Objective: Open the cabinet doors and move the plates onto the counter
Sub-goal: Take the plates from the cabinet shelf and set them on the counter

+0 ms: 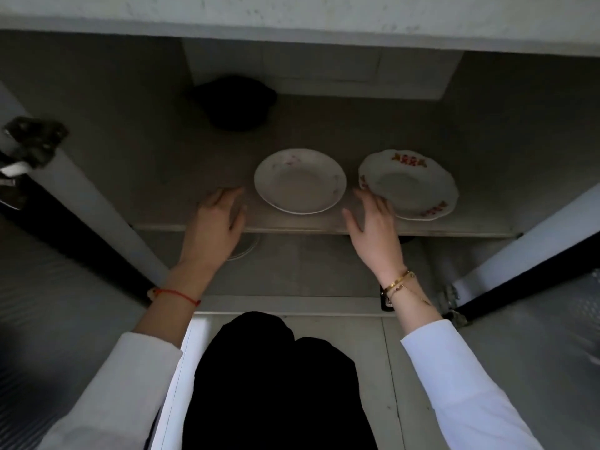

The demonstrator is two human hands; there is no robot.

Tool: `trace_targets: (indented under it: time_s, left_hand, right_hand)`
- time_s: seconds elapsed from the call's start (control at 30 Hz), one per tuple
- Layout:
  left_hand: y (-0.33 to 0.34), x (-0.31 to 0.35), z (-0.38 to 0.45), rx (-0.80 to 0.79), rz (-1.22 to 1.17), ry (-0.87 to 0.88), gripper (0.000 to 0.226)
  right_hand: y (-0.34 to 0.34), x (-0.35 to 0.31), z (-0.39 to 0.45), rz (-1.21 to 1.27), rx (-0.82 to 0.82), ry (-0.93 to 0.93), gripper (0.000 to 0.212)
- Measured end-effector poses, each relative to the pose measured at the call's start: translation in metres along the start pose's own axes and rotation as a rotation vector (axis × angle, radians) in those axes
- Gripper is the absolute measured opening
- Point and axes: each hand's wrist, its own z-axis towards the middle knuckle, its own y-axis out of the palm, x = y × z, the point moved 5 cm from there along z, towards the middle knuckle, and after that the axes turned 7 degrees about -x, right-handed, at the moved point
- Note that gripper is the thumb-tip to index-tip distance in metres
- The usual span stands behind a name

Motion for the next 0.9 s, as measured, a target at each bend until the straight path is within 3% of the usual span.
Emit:
trace_targets:
  time_s: [0.23,0.5,0.9]
  left_hand:
    - [0.015,-0.006,0.039,-0.039,-0.028,-0.096,0.038]
    - [0.035,-0.014,0.075,-0.093,0.048,-0.180,0.035]
    - [0.045,-0.012,0.078,-0.148,-0.055,-0.245,0.034]
  right_hand:
    - [0.004,-0.002,0.031,-0.082,0.014,0.063,0.034]
    - [0.014,0.003,0.050,-0.311,-0.016,0.123,0.043]
    - [0.019,-0.003,0.059,-0.273,-0.035,0.166,0.036]
